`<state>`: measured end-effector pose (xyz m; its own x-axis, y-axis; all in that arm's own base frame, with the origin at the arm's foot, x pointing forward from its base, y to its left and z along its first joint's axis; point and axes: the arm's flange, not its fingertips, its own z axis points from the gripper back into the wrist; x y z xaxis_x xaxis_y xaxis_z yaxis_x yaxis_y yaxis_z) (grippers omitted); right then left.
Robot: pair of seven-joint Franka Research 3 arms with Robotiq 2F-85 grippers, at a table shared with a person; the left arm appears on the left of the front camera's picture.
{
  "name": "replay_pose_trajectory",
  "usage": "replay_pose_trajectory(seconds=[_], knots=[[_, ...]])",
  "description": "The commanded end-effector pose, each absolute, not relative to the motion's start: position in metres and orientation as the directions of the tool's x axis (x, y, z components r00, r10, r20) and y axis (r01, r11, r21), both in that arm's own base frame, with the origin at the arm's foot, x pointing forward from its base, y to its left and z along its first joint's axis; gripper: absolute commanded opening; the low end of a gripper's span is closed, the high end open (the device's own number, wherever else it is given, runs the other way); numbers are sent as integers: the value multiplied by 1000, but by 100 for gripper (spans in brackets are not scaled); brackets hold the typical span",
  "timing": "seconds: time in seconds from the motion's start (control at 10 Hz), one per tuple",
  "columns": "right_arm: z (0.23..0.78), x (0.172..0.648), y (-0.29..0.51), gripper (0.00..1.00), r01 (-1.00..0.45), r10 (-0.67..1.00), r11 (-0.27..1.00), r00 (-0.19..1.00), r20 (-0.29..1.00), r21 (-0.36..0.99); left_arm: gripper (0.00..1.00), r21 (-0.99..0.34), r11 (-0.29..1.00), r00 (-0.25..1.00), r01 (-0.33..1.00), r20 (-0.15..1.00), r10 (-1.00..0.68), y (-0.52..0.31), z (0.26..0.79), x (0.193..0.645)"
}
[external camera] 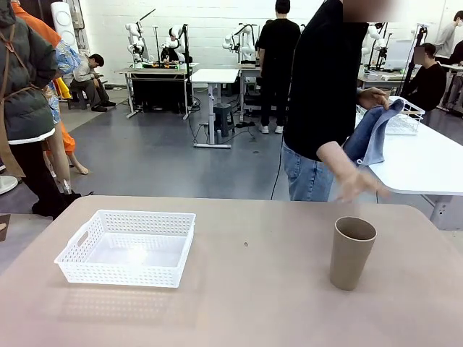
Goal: Clean and organize the cups into the basket.
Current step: Pick up the Organizing basket and move it to the center of the table, then pick up the Reusable plastic cup from the right side of the table and place it inside the Organizing basket.
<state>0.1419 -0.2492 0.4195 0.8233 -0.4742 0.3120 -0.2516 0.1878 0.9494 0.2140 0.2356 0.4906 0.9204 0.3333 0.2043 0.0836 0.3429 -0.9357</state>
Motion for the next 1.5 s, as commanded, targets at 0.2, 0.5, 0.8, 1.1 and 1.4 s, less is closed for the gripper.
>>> replay_pose_trajectory(seconds=[0.2,0.5,0.8,1.1,1.4], knots=[[434,164,-199,100,-628,-186,453,628,755,633,100,-787,607,895,115,348,281,209,535,243],[418,205,-140,100,-854,504,509,396,767,106,100,-504,843,873,189,479,91,153,608,262],[382,249,-98,100,-835,689,547,409,599,-59,100,-174,979,917,105,399,-28,80,621,295],[347,254,-61,100,-897,704,442,358,613,16,100,25,998,917,64,392,-69,18,607,339],[429,335,-122,100,-898,740,441,365,564,3,100,77,993,928,93,354,-115,-26,575,363]])
